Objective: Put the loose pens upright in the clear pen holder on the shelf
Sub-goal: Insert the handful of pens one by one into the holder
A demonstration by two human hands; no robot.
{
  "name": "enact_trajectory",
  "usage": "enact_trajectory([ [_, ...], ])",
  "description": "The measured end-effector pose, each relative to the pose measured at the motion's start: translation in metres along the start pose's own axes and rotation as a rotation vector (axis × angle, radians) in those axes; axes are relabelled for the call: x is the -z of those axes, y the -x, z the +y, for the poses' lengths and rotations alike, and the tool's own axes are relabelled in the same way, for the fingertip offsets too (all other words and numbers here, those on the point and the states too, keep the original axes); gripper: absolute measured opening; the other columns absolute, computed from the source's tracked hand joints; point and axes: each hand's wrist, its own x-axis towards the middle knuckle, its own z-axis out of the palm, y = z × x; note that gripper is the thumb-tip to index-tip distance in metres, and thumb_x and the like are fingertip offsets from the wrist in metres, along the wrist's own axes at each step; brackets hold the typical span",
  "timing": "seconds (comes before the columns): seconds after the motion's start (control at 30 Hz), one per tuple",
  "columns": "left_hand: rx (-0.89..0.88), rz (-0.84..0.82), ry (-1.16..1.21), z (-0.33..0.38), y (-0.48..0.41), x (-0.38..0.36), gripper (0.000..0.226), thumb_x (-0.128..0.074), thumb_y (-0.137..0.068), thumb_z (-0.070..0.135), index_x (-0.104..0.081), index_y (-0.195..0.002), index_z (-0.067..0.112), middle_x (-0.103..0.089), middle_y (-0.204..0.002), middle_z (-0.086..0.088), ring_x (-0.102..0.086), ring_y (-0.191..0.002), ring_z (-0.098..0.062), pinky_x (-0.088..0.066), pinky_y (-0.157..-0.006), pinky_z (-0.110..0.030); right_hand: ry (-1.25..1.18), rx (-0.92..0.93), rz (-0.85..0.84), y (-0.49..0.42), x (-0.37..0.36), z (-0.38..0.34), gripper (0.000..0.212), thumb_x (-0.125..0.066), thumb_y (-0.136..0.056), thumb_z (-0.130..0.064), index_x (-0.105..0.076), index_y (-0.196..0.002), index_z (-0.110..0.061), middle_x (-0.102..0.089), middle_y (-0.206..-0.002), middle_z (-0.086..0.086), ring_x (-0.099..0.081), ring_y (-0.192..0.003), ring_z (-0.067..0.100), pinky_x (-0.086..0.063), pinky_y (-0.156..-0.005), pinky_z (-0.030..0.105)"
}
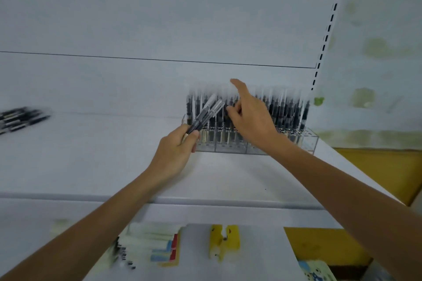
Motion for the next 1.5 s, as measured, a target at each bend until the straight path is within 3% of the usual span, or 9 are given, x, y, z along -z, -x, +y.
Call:
enact_trajectory([
  [0.17, -0.100, 0.003, 0.011, 0.022, -0.008, -0.007, 0.022, -0.042, -0.097, 0.023, -0.053, -0.080, 0.016, -0.055, -0.062, 0.003, -0.043, -0.045, -0.002, -0.035, -0.049, -0.017, -0.385, -0.094, -0.062, 0.020, 0.006, -0.014, 0.026, -0.056, -0.093, -0.017, -0.047, -0.118, -0.015, -0.067, -0.083, 0.004, -0.066, -0.074, 0.018, -0.052, -0.068, 0.027],
  [0.37, -0.096, -0.089, 0.087, 0.036, -0.006, -0.031, 0.023, -0.037, -0.099, 0.025, -0.050, -0.081, 0.019, -0.054, -0.061, 0.003, -0.046, -0.044, -0.004, -0.036, -0.046, -0.017, -0.825, -0.307, 0.041, 0.014, 0.016, -0.023, 0.043, -0.064, -0.088, -0.008, -0.043, -0.125, -0.012, -0.068, -0.084, 0.017, -0.068, -0.077, 0.022, -0.058, -0.079, 0.035],
  [0.5, -0.064, -0.071, 0.109, 0.030, 0.000, -0.034, 0.023, -0.036, -0.100, 0.023, -0.052, -0.089, 0.011, -0.056, -0.063, 0.000, -0.048, -0.045, -0.011, -0.038, -0.042, -0.015, -0.626, -0.197, 0.183, 0.009, 0.038, -0.017, 0.054, -0.065, -0.087, -0.007, -0.037, -0.133, -0.017, -0.067, -0.076, 0.008, -0.067, -0.064, 0.010, -0.055, -0.060, 0.018],
  [0.6, -0.025, -0.011, 0.051, 0.021, 0.000, -0.031, 0.021, -0.039, -0.099, 0.022, -0.051, -0.083, 0.015, -0.050, -0.062, 0.000, -0.043, -0.049, -0.011, -0.033, -0.045, -0.011, -0.571, -0.160, 0.305, -0.002, 0.049, 0.000, 0.050, -0.064, -0.087, -0.005, -0.040, -0.129, -0.014, -0.068, -0.082, 0.011, -0.070, -0.073, 0.021, -0.059, -0.068, 0.035],
  [0.83, 0.018, 0.071, -0.044, 0.018, 0.001, -0.028, 0.023, -0.043, -0.096, 0.017, -0.046, -0.074, 0.013, -0.039, -0.057, 0.003, -0.033, -0.051, -0.011, -0.030, -0.043, -0.013, -0.298, 0.016, 0.229, -0.010, 0.039, 0.014, 0.045, -0.062, -0.089, -0.006, -0.045, -0.130, -0.012, -0.062, -0.087, 0.007, -0.064, -0.073, 0.020, -0.052, -0.065, 0.019],
  [1.03, -0.026, 0.099, -0.021, 0.019, 0.005, -0.029, 0.027, -0.044, -0.096, 0.020, -0.040, -0.070, 0.016, -0.038, -0.054, 0.004, -0.031, -0.049, -0.010, -0.028, -0.044, -0.015, -0.239, 0.017, 0.158, -0.017, 0.034, 0.012, 0.045, -0.059, -0.091, -0.005, -0.041, -0.131, -0.010, -0.059, -0.084, 0.007, -0.061, -0.074, 0.022, -0.053, -0.065, 0.025],
  [1.17, -0.012, 0.119, -0.004, 0.015, 0.003, -0.029, 0.025, -0.044, -0.097, 0.020, -0.042, -0.072, 0.014, -0.040, -0.055, 0.002, -0.032, -0.049, -0.010, -0.027, -0.045, -0.016, -0.142, -0.019, -0.135, -0.008, 0.020, 0.015, 0.046, -0.057, -0.091, -0.005, -0.039, -0.132, -0.013, -0.064, -0.087, 0.023, -0.064, -0.077, 0.037, -0.057, -0.069, 0.046],
  [1.33, -0.009, 0.115, 0.018, 0.015, 0.002, -0.029, 0.024, -0.042, -0.097, 0.021, -0.042, -0.074, 0.017, -0.043, -0.060, -0.002, -0.034, -0.051, -0.011, -0.027, -0.046, -0.018, 0.151, 0.014, -0.031, -0.006, 0.017, 0.016, 0.048, -0.052, -0.096, -0.026, -0.037, -0.141, -0.021, -0.065, -0.090, 0.009, -0.061, -0.078, 0.023, -0.055, -0.072, 0.040],
  [1.5, -0.076, 0.134, 0.009, 0.021, 0.002, -0.034, 0.024, -0.041, -0.098, 0.020, -0.041, -0.073, 0.017, -0.044, -0.059, -0.003, -0.035, -0.051, -0.012, -0.027, -0.048, -0.020, -0.131, -0.009, 0.162, 0.008, 0.026, 0.005, 0.036, -0.052, -0.095, -0.030, -0.051, -0.127, -0.015, -0.061, -0.089, 0.001, -0.055, -0.075, 0.015, -0.051, -0.072, 0.037],
])
